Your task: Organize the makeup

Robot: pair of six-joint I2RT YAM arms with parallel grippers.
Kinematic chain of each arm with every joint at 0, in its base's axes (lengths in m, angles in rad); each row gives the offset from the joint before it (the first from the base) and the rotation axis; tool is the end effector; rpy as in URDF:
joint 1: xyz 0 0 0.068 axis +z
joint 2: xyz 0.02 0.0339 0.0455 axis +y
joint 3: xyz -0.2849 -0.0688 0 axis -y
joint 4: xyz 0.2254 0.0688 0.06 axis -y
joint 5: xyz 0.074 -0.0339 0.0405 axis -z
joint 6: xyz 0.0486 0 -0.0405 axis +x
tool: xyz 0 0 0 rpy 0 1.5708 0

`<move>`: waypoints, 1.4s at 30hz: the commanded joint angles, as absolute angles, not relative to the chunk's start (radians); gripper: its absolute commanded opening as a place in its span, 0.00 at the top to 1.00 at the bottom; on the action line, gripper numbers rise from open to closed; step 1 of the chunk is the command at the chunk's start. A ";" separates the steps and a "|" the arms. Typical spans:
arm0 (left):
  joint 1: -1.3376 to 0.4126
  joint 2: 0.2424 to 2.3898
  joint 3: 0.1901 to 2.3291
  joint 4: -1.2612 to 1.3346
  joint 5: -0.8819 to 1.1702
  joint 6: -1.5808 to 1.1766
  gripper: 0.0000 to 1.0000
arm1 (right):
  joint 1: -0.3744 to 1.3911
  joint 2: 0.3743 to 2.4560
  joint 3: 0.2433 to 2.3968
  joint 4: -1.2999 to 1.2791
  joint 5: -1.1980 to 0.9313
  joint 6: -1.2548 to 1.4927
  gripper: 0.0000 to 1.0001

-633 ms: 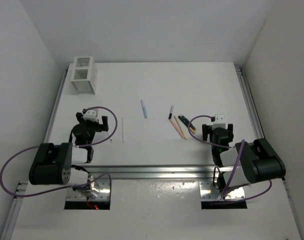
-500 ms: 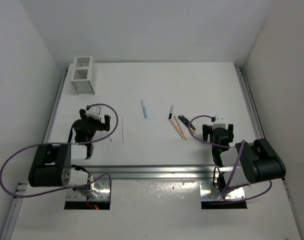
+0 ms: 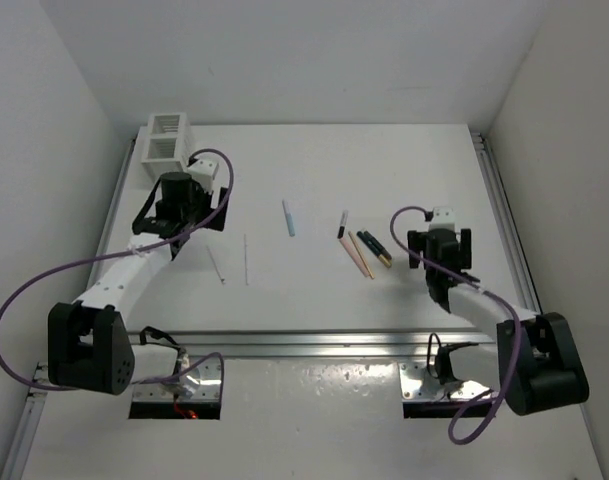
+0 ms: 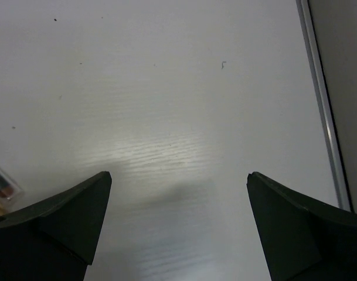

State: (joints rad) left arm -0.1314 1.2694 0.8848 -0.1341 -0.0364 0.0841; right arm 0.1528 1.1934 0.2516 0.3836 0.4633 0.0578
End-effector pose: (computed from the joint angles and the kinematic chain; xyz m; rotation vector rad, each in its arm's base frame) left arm 0.2712 -0.0341 0.2958 0.2027 2.0793 0.0093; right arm 0.1968 0.0083 0.1692 0.1719 2.0776 -0.3644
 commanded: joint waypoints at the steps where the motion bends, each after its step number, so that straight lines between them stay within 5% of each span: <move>1: -0.133 1.243 0.952 -0.438 -0.072 -0.030 0.01 | 0.153 1.225 0.542 -0.105 0.479 0.094 0.00; 5: -0.123 1.253 0.962 -0.546 -0.104 -0.196 0.04 | 0.150 1.334 0.701 -0.325 0.496 0.198 0.00; 6: -0.114 1.288 0.953 -0.570 -0.104 -0.224 0.08 | 0.150 1.342 0.715 -0.369 0.474 0.225 0.00; 7: -0.114 1.313 0.953 -0.606 -0.104 -0.266 0.24 | 0.153 1.360 0.730 -0.367 0.463 0.238 0.00; 10: -0.103 1.400 0.953 -0.615 -0.091 -0.308 0.34 | 0.153 1.371 0.735 -0.354 0.375 0.271 0.04; 23: -0.066 1.657 1.040 -0.523 -0.017 -0.428 0.35 | 0.150 1.347 0.741 -0.419 0.377 0.247 0.12; 28: -0.066 1.765 1.065 -0.505 -0.041 -0.428 0.43 | 0.158 1.327 0.735 -0.429 0.419 0.218 0.12; 39: -0.066 1.828 1.055 -0.505 -0.116 -0.437 0.98 | 0.149 1.290 0.724 -0.397 0.471 0.181 0.13; 42: -0.066 1.829 1.101 -0.505 -0.117 -0.413 1.00 | 0.152 1.299 0.723 -0.380 0.474 0.176 0.13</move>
State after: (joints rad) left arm -0.0727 1.7870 1.0775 -0.5091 -0.0910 -0.4240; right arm 0.1524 1.3155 0.7185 -0.4179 0.4446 0.1917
